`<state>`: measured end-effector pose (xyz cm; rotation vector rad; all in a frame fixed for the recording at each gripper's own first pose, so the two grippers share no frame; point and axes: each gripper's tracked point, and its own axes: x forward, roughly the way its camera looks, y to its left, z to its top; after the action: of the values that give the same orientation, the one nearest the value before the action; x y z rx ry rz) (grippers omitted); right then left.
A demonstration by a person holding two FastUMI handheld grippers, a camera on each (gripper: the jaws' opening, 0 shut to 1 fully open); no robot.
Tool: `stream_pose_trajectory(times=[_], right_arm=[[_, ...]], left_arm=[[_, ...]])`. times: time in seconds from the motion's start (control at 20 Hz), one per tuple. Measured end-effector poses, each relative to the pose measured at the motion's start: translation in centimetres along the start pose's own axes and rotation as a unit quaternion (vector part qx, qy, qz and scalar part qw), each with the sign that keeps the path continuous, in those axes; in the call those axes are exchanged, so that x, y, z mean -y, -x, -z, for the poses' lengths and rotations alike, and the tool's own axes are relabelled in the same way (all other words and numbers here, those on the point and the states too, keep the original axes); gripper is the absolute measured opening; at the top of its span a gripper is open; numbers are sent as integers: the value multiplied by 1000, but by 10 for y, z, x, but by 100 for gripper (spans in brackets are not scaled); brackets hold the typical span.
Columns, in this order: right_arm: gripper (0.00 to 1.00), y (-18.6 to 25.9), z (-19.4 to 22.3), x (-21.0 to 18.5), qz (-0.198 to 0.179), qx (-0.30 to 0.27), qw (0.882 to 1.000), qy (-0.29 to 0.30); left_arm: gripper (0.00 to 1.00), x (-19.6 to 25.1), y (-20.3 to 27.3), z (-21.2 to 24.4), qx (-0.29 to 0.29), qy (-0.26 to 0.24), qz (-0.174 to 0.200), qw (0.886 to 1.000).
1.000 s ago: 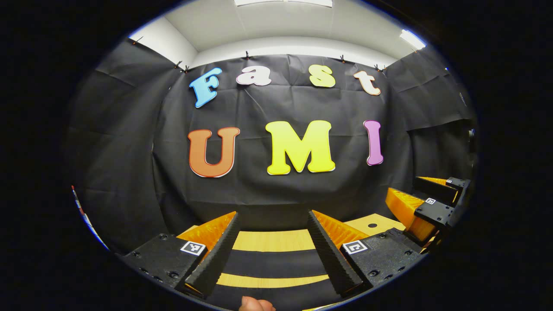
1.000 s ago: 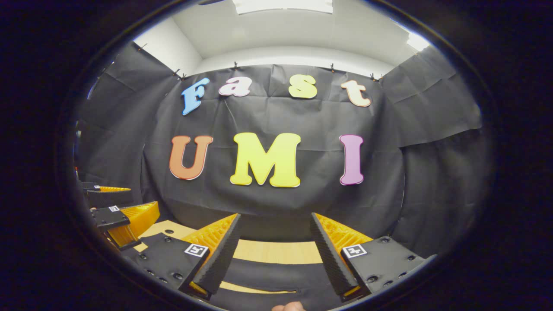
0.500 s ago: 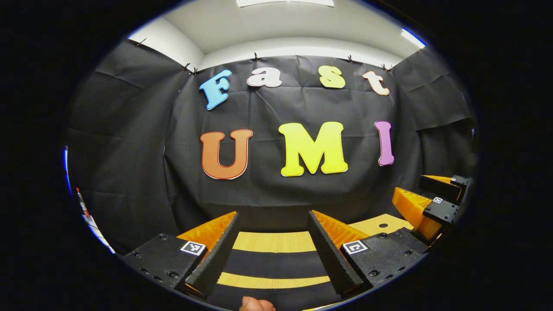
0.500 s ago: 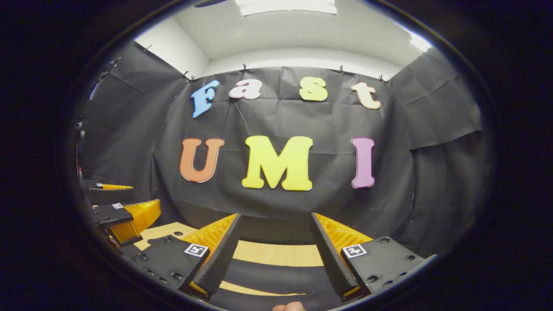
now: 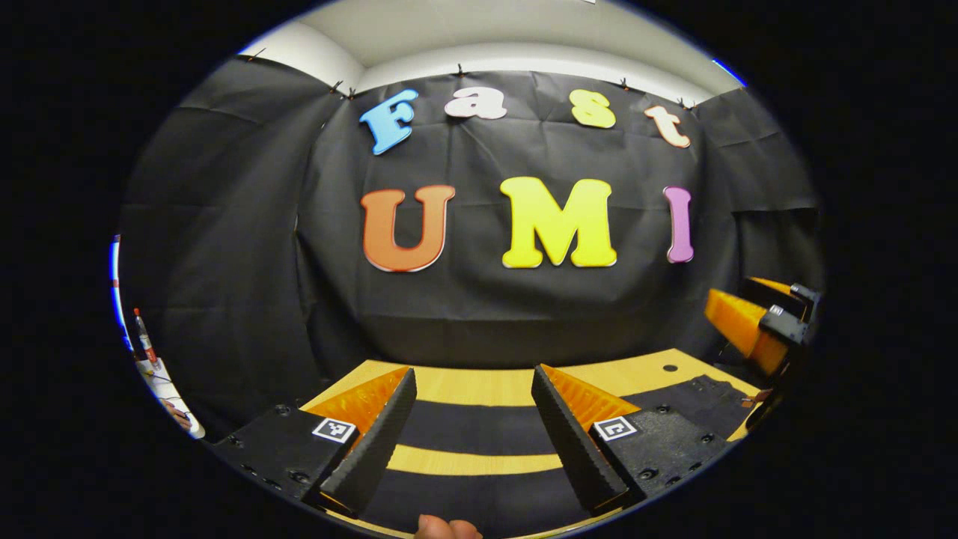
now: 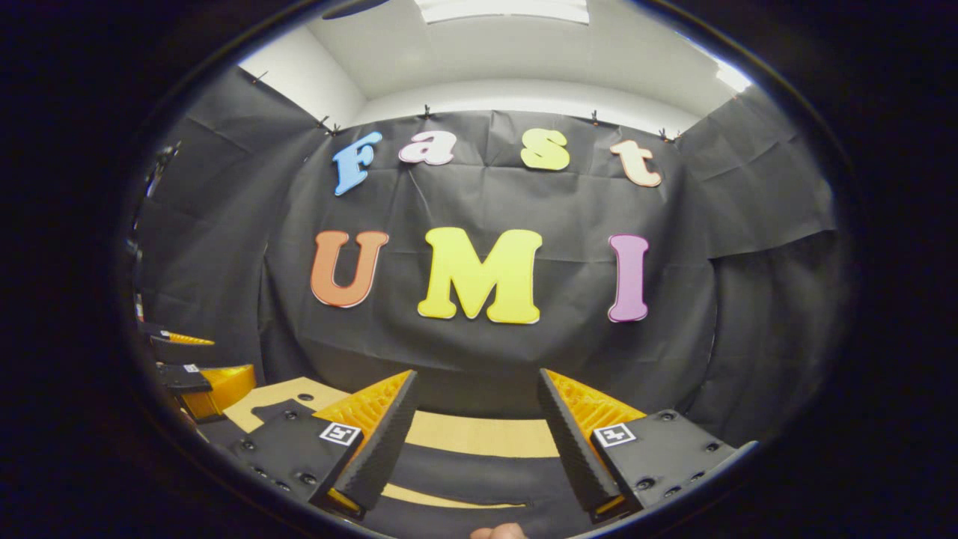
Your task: Grasp the waist and the cuffs of the jeans and fold them to make the two legs overlap; first hold the waist and fold one-third of the jeans toward the cuffs, then hold the cuffs and fold the remaining one-third in the same direction to finish folding.
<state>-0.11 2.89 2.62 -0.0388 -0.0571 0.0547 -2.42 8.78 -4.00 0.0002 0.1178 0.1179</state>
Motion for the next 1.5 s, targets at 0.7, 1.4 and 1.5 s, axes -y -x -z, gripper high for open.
stream_pose_trajectory(times=[0.7, 1.4, 1.5], right_arm=[[99, -21, 7, -4, -6, -8, 1000, 26], [96, -13, 24, 29, 48, -62, 996, 45], [97, -10, 30, 41, 68, -74, 994, 40]], left_arm=[[100, -153, 81, 161, -221, 75, -110, 966], [96, -174, 89, 238, -374, 469, -161, 784], [95, -175, 77, 236, -369, 493, -163, 771]])
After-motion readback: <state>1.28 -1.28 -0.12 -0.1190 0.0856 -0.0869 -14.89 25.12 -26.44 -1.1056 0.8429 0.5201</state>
